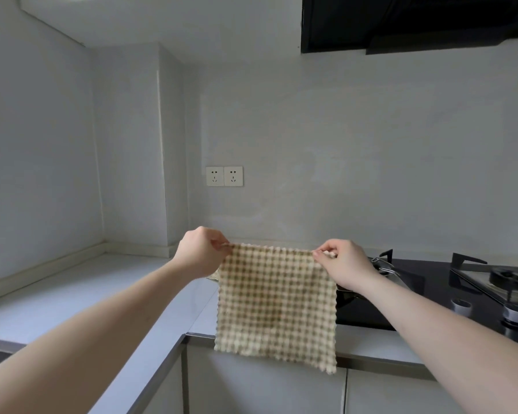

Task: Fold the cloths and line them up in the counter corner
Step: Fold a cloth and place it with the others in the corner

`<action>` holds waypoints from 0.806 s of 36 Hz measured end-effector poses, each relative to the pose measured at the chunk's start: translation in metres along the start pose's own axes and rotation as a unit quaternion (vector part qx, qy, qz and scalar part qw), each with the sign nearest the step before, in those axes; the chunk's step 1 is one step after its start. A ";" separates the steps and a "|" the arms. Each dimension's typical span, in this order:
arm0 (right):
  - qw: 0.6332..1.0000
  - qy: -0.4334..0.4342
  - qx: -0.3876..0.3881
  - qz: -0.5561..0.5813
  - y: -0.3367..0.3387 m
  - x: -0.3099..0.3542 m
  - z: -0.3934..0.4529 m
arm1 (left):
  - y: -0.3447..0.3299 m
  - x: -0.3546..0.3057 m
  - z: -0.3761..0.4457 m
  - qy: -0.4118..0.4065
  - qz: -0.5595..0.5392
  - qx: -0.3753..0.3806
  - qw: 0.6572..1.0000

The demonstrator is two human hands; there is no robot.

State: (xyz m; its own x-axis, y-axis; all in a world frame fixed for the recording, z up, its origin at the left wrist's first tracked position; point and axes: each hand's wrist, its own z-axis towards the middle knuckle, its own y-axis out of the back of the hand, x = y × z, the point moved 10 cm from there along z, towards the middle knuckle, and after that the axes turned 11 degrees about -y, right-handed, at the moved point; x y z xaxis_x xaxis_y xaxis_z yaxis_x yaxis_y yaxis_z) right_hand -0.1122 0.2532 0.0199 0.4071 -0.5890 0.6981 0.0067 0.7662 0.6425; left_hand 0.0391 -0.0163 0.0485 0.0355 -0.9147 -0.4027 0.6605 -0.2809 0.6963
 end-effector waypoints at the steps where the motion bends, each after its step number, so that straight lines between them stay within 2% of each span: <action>1: 1.000 -0.002 -0.005 -0.004 -0.002 -0.001 0.003 | -0.003 0.004 0.002 0.001 0.004 -0.006 1.000; 5: 0.999 -0.020 -0.032 -0.025 -0.008 -0.010 0.019 | -0.016 0.021 0.010 0.017 0.010 -0.026 0.999; 9: 0.996 -0.032 -0.053 -0.058 -0.014 -0.019 0.033 | -0.038 0.039 0.017 0.054 -0.016 -0.016 0.998; 17: 0.998 -0.059 -0.037 -0.002 -0.052 -0.039 0.058 | -0.076 0.069 0.021 0.102 -0.114 -0.020 0.988; 22: 0.997 -0.061 -0.035 0.024 -0.067 -0.046 0.071 | -0.085 0.085 0.019 0.103 -0.133 -0.018 0.986; 29: 1.000 -0.020 -0.011 0.010 -0.080 -0.045 0.051 | -0.097 0.096 0.001 0.082 -0.119 0.004 0.989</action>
State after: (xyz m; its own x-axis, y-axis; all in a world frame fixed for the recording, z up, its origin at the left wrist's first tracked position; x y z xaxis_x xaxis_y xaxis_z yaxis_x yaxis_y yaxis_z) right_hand -0.1775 0.2049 -0.0467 0.3714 -0.5830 0.7226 0.0188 0.7828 0.6220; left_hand -0.0229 -0.0773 -0.0573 0.0004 -0.7628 -0.6466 0.6582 -0.4866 0.5745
